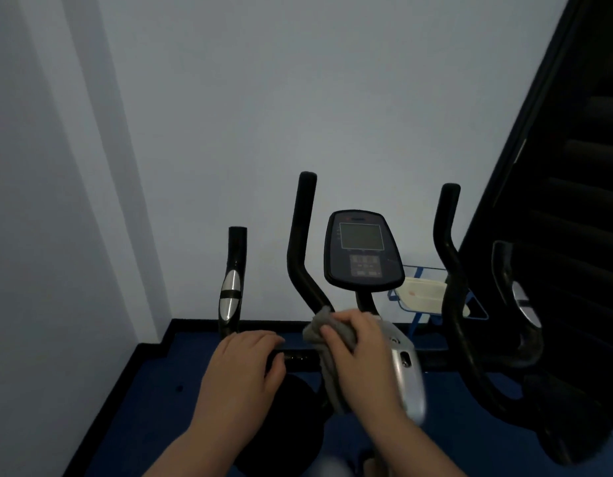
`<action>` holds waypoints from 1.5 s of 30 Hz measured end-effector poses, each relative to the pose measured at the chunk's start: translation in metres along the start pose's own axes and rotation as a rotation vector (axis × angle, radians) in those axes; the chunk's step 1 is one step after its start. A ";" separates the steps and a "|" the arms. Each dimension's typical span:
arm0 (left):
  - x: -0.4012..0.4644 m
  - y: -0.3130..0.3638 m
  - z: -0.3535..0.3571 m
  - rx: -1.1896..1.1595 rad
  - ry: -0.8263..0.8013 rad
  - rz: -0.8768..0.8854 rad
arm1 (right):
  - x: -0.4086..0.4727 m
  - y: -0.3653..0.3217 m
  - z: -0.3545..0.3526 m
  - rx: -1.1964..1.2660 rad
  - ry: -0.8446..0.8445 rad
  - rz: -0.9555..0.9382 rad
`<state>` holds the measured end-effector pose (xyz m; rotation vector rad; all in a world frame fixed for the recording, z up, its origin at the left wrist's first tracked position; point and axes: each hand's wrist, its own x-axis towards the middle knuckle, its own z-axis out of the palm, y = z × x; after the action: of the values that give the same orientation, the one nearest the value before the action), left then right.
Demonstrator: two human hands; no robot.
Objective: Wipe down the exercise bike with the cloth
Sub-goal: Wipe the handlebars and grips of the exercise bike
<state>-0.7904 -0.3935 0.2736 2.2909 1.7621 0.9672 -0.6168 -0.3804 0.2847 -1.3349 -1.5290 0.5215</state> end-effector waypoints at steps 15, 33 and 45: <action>-0.002 0.002 -0.002 -0.025 0.036 0.003 | 0.012 0.006 0.012 -0.098 -0.013 -0.020; -0.002 0.008 -0.007 -0.026 0.046 -0.069 | -0.054 0.016 -0.004 -0.063 -0.053 -0.035; -0.003 0.012 -0.005 0.185 -0.016 0.045 | -0.059 0.028 -0.032 -0.186 -0.051 0.015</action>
<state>-0.7836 -0.4013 0.2815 2.4496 1.8745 0.8215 -0.5816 -0.4345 0.2520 -1.4855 -1.6425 0.4342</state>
